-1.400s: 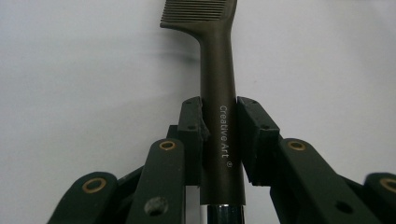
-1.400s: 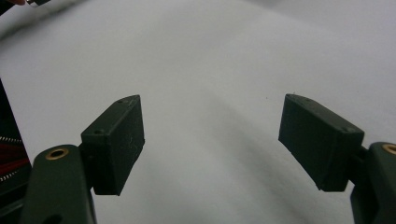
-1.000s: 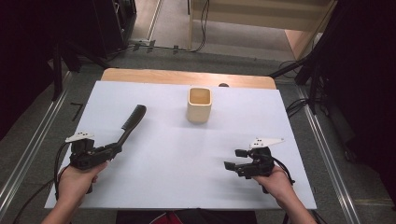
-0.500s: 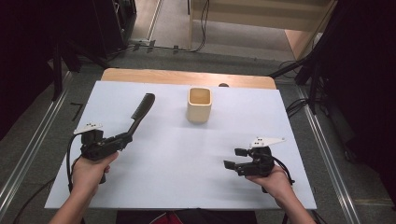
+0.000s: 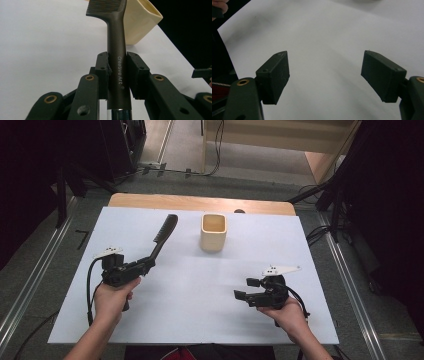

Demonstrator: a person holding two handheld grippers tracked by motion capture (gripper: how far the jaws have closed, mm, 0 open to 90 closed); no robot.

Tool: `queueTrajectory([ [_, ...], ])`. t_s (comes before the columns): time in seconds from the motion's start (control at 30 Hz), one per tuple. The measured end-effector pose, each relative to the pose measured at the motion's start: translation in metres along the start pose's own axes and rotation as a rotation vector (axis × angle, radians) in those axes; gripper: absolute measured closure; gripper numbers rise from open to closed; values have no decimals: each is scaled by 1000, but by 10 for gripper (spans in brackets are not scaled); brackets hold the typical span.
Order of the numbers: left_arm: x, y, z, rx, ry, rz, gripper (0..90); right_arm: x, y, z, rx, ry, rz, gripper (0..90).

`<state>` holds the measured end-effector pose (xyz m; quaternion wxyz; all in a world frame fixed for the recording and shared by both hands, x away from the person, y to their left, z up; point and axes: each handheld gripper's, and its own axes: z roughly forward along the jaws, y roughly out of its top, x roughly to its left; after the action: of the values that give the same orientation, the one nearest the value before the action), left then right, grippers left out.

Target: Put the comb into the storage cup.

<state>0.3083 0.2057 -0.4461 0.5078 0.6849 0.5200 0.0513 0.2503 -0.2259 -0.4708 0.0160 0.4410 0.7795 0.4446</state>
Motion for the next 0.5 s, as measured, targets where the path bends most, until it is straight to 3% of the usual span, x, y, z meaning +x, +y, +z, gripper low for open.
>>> queueTrajectory([
  [0.13,-4,0,6,-2,-12,-7,738,5,4,1,-16,1,1,209],
  [0.5,-20,-2,20,-71,-33,-11,738,13,11,5,-16,2,12,212],
])
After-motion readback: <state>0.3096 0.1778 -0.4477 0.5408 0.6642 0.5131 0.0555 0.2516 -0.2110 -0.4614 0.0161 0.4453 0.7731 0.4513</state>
